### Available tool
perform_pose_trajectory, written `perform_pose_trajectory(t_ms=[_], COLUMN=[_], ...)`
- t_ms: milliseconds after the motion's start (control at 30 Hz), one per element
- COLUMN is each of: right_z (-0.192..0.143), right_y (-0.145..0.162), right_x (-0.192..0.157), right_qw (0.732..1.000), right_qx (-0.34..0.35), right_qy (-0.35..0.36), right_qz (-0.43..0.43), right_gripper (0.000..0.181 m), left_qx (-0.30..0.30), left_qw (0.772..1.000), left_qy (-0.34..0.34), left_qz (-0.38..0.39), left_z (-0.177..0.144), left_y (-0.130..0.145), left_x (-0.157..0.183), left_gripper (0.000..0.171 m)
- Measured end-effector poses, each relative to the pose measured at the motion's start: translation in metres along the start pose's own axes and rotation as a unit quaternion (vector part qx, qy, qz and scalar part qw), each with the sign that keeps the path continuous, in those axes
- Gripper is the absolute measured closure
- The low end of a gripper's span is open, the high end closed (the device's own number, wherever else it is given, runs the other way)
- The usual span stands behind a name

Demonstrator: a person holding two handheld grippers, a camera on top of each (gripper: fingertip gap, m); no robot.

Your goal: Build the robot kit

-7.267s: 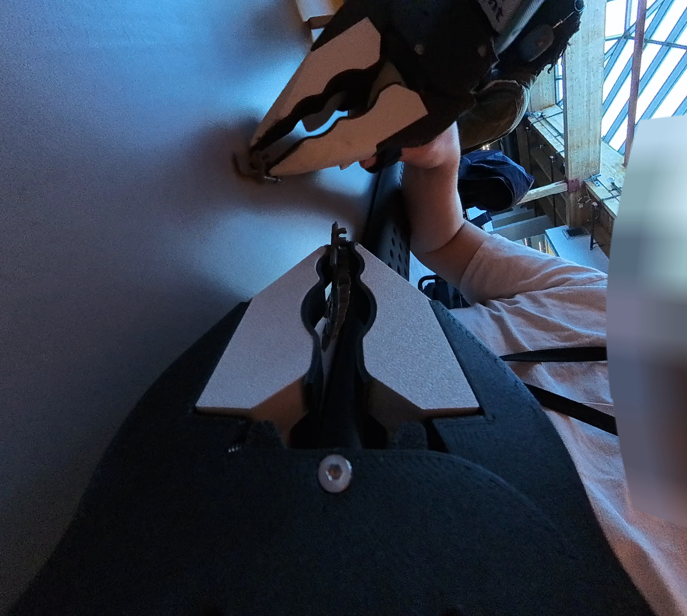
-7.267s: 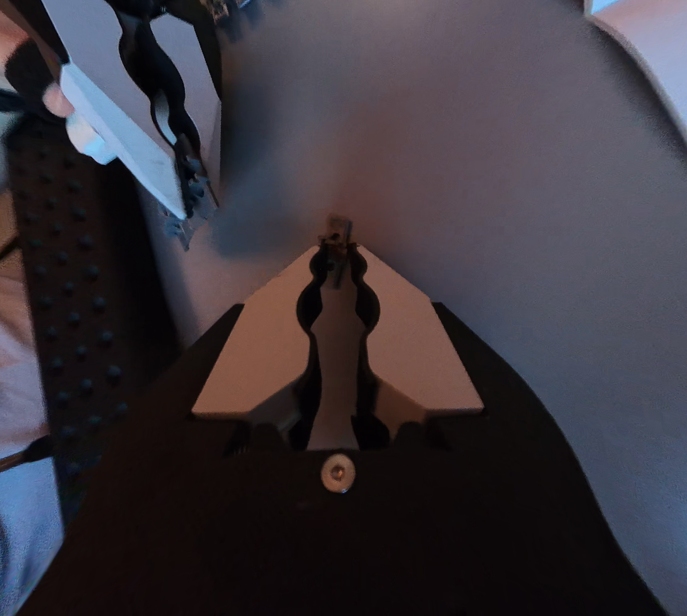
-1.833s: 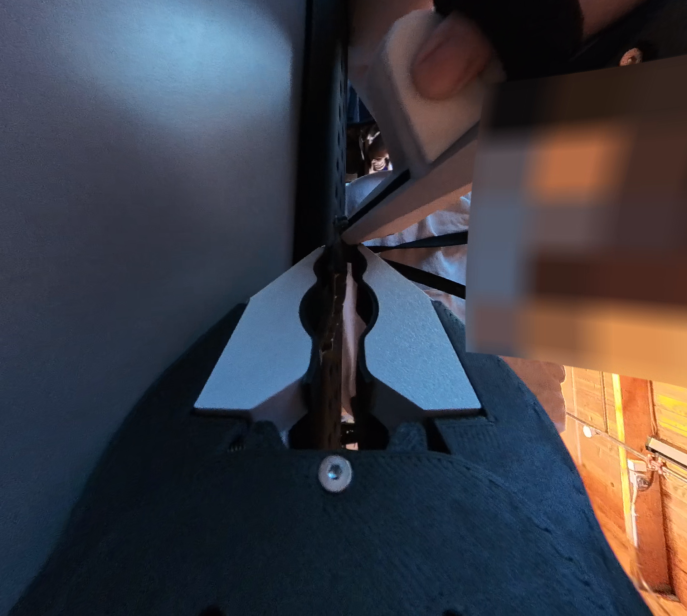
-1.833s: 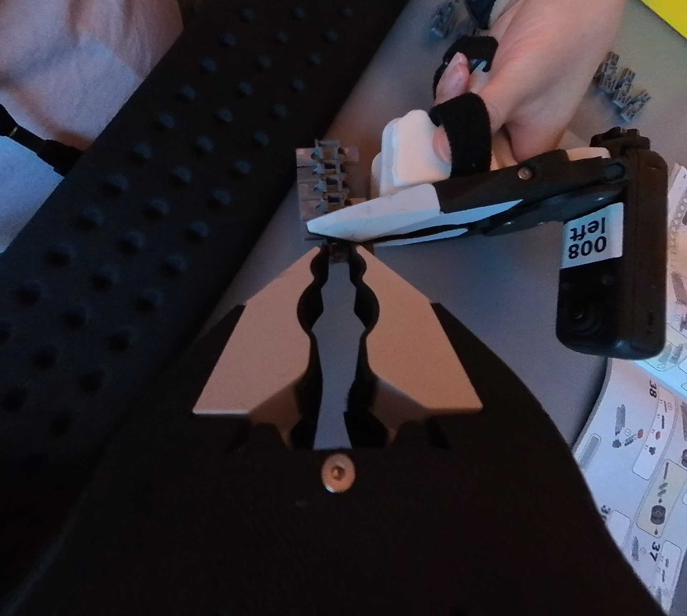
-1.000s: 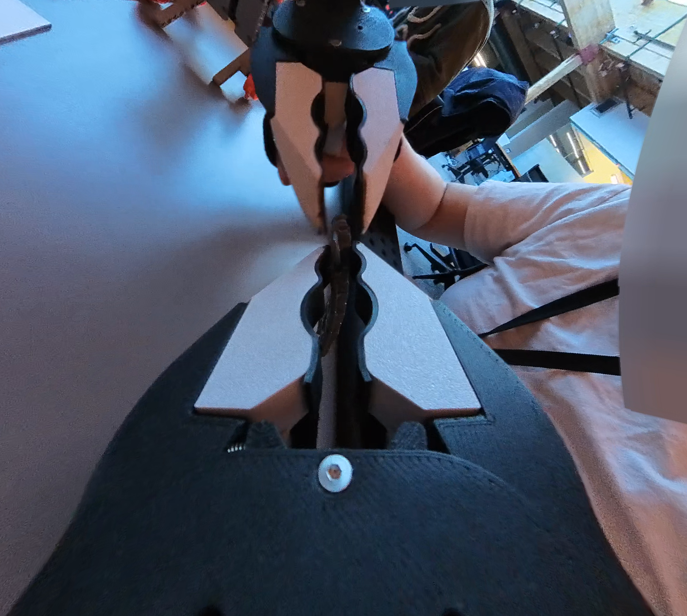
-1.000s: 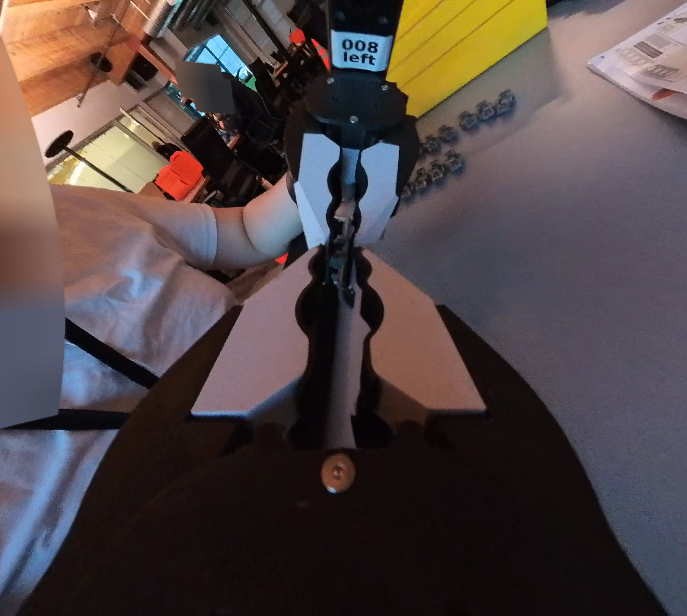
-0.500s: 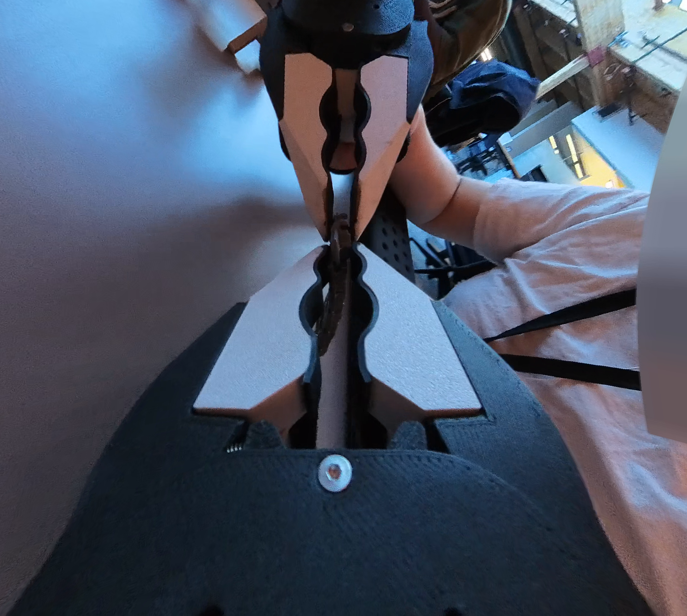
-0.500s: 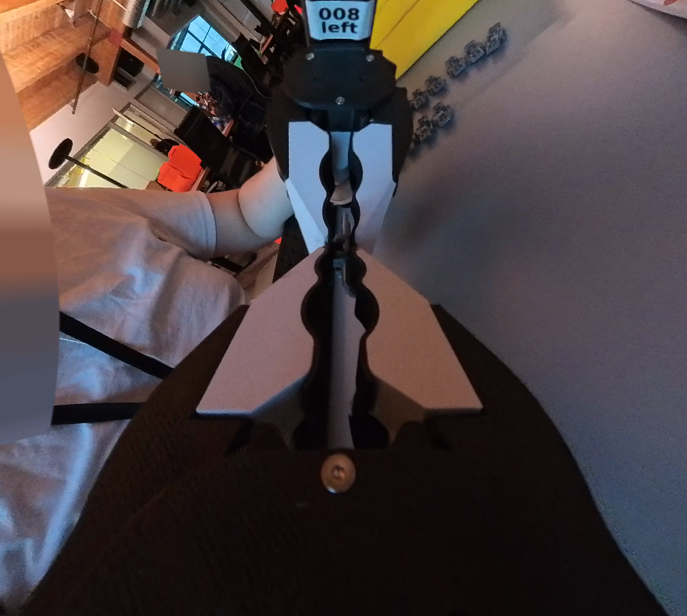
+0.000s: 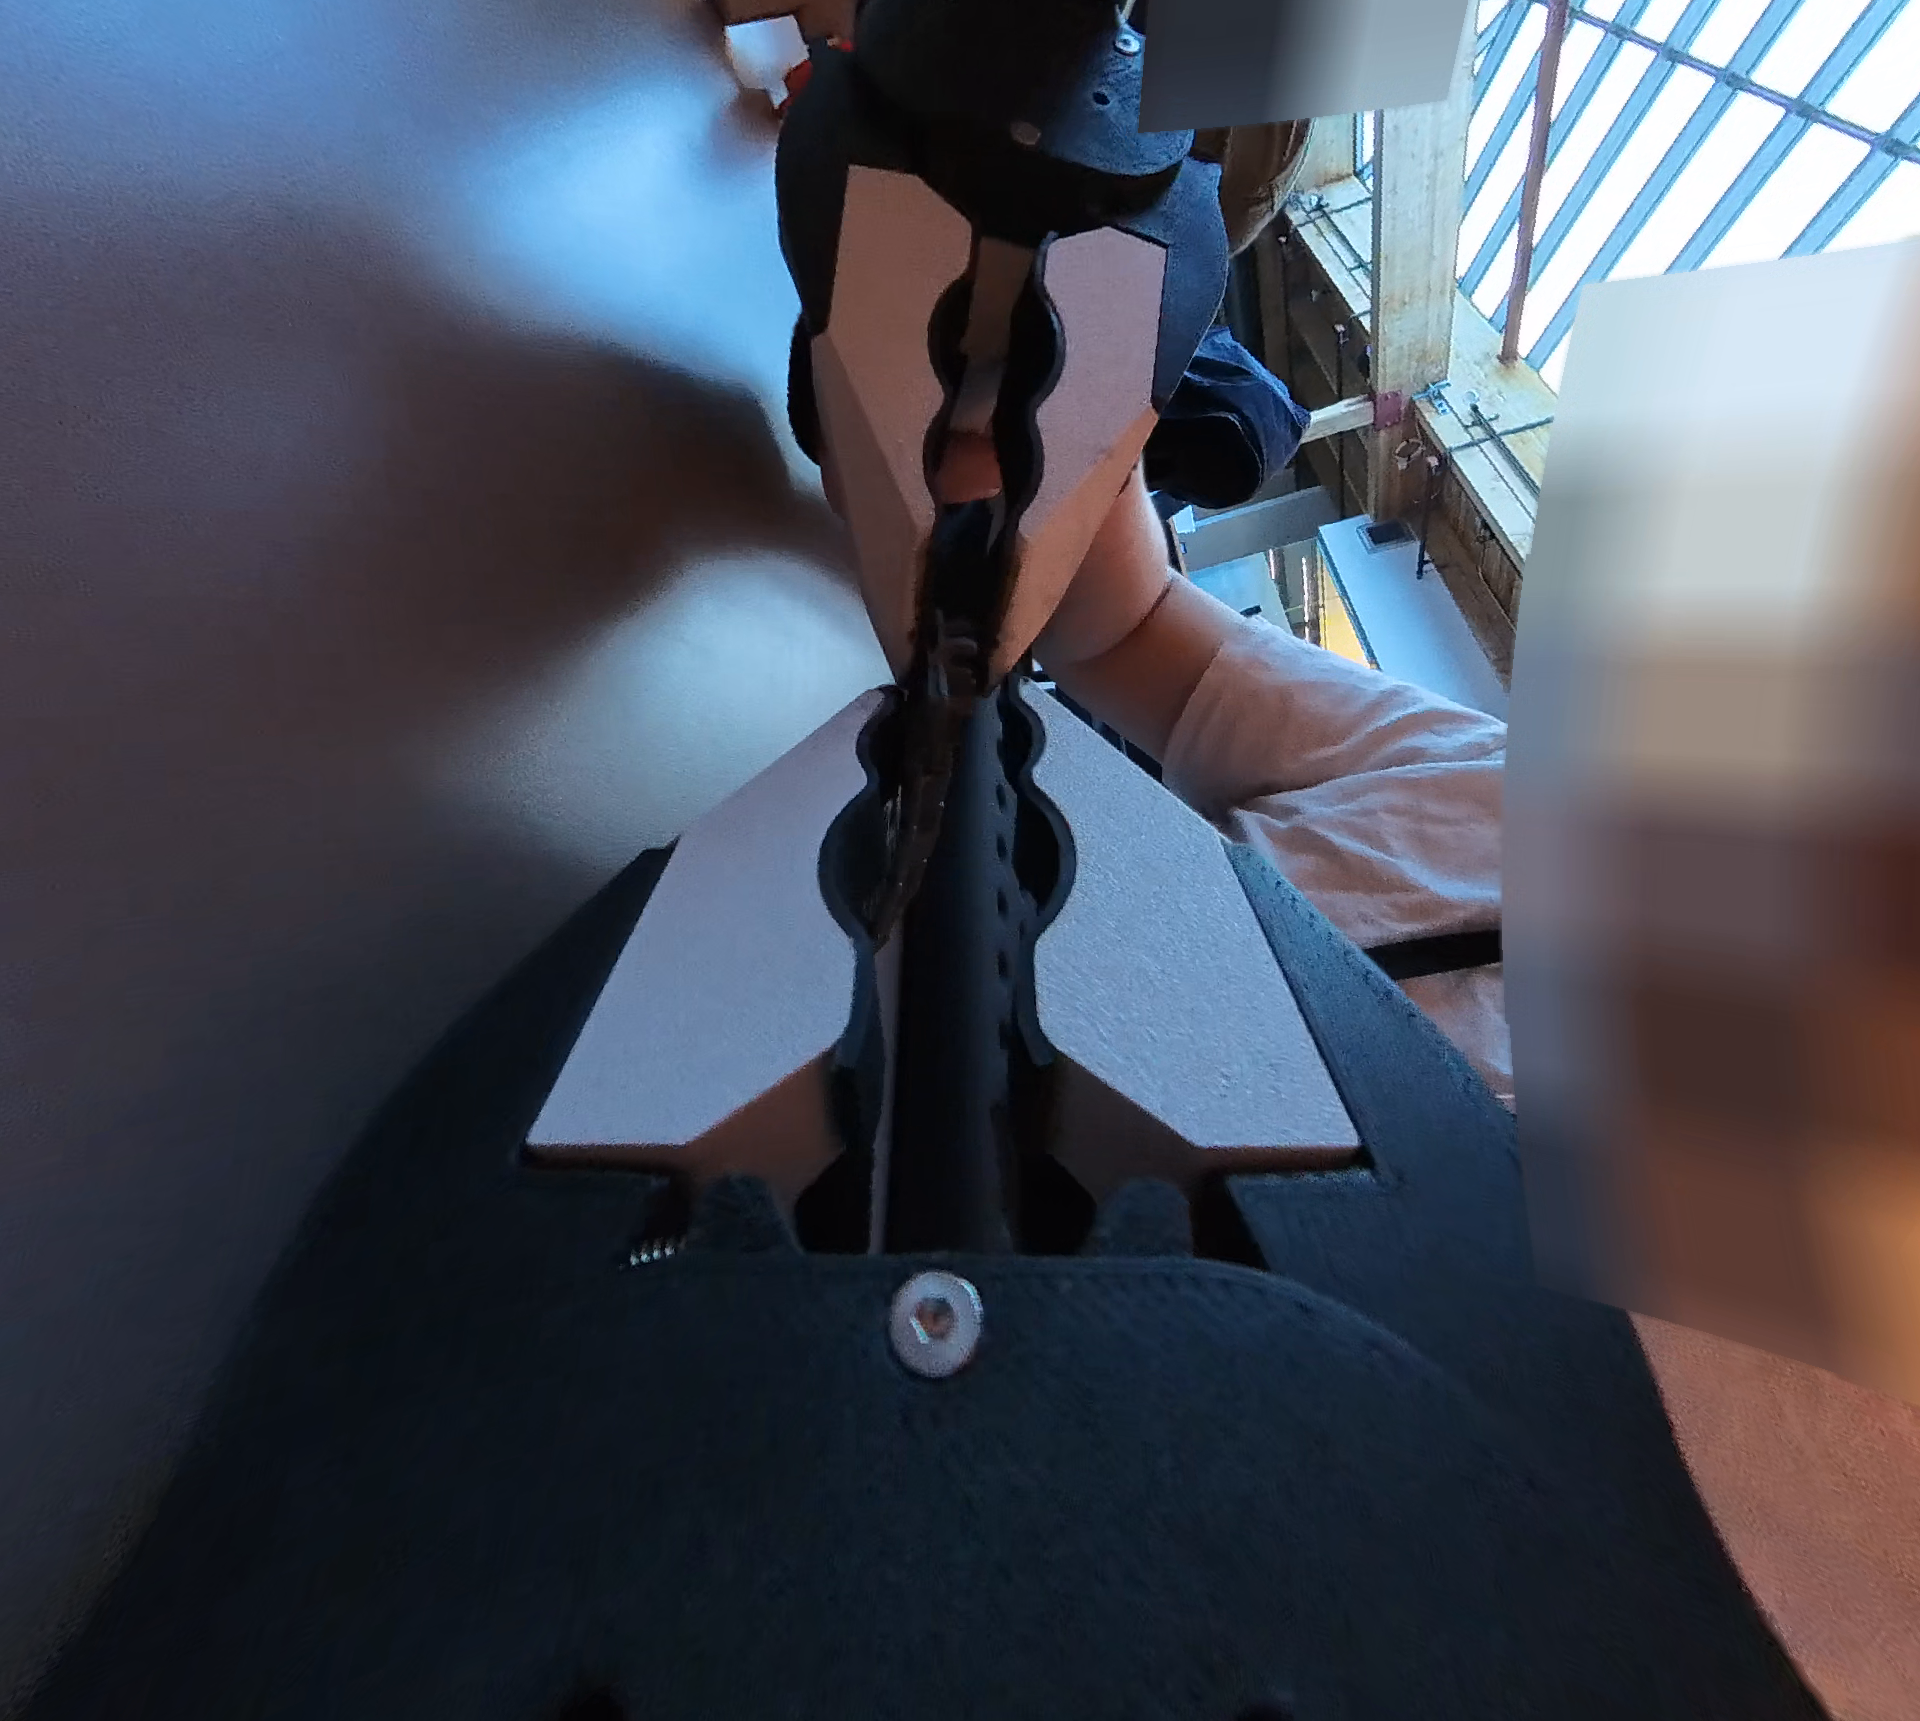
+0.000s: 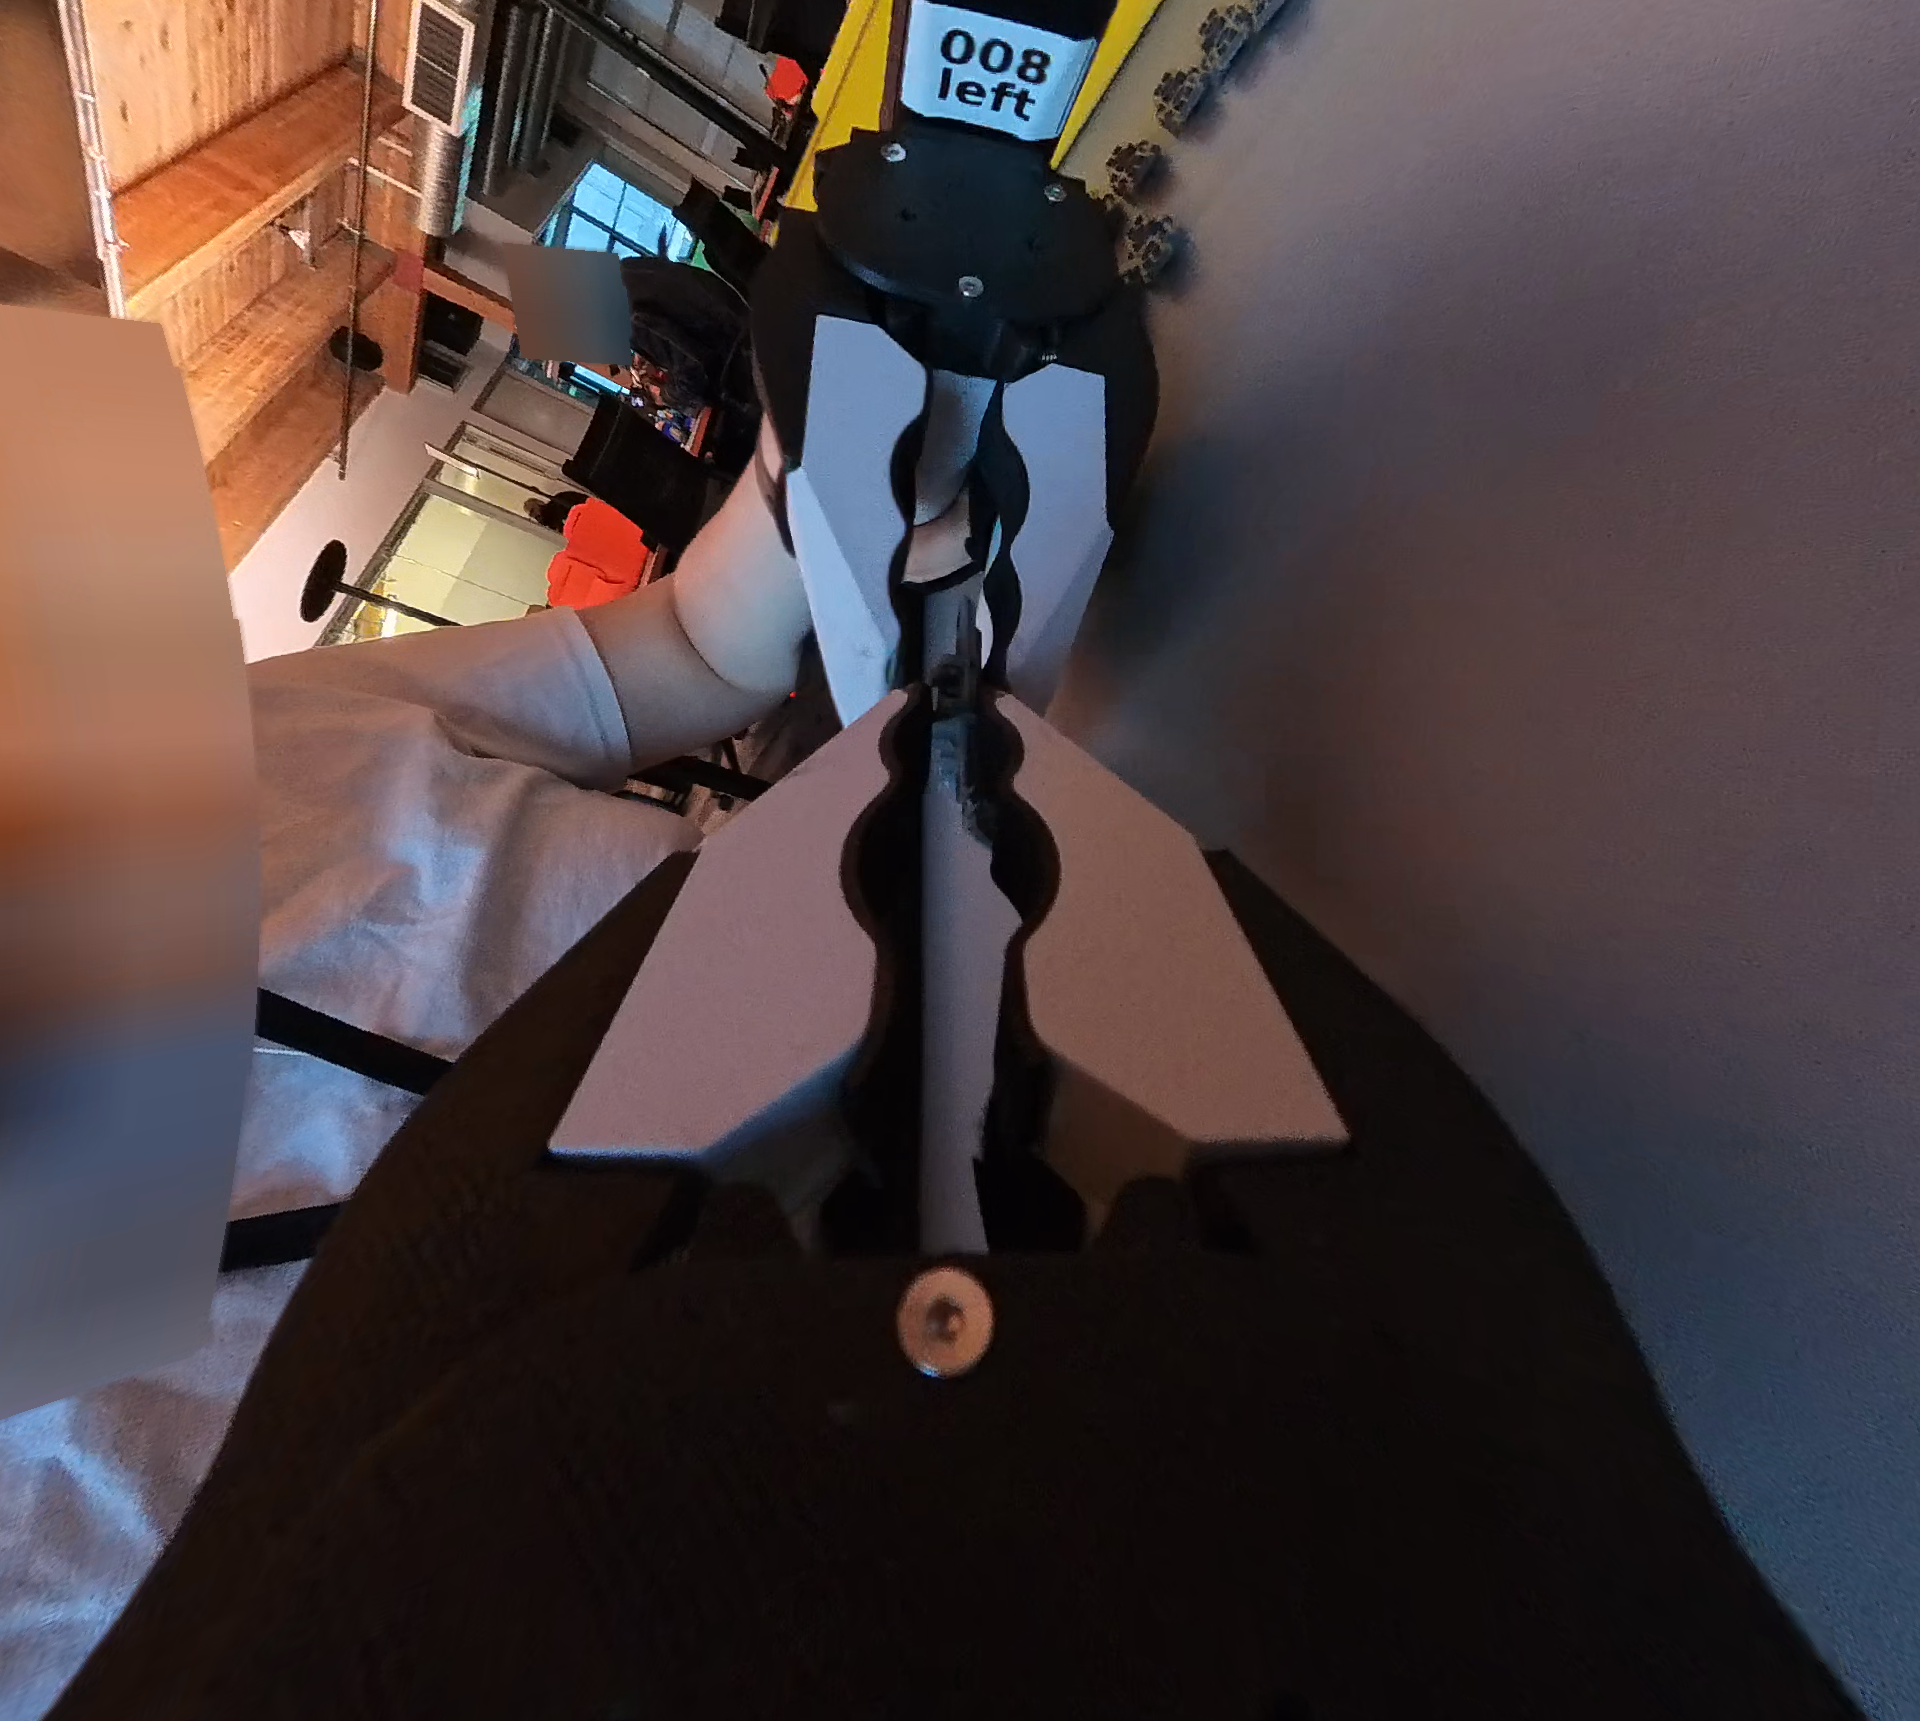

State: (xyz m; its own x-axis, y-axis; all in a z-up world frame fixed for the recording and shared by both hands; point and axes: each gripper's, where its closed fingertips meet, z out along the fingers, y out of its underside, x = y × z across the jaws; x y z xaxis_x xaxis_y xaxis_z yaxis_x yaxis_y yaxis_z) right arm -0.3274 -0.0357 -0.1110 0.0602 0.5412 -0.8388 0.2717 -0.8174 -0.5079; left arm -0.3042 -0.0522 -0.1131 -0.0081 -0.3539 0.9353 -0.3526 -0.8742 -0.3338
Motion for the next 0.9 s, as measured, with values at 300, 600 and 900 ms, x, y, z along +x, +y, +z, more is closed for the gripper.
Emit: perform_pose_trajectory(t_ms=[300,600,900], right_z=[0.0,-0.003,-0.008], right_y=[0.001,-0.016,-0.019], right_x=[0.002,0.003,-0.001], right_qw=[0.998,0.999,0.996], right_qx=[0.008,0.052,0.068], right_qy=[-0.031,-0.004,-0.043], right_qz=[0.049,-0.006,0.04], right_gripper=[0.175,0.164,0.158], left_qx=[-0.004,0.031,0.028], left_qw=[1.0,0.999,0.997], left_qy=[-0.005,0.008,-0.028], left_qz=[0.011,0.037,0.066], left_z=[0.0,-0.007,-0.009], left_y=[0.002,-0.01,-0.01], left_x=[-0.001,0.007,-0.001], left_gripper=[0.161,0.164,0.164])
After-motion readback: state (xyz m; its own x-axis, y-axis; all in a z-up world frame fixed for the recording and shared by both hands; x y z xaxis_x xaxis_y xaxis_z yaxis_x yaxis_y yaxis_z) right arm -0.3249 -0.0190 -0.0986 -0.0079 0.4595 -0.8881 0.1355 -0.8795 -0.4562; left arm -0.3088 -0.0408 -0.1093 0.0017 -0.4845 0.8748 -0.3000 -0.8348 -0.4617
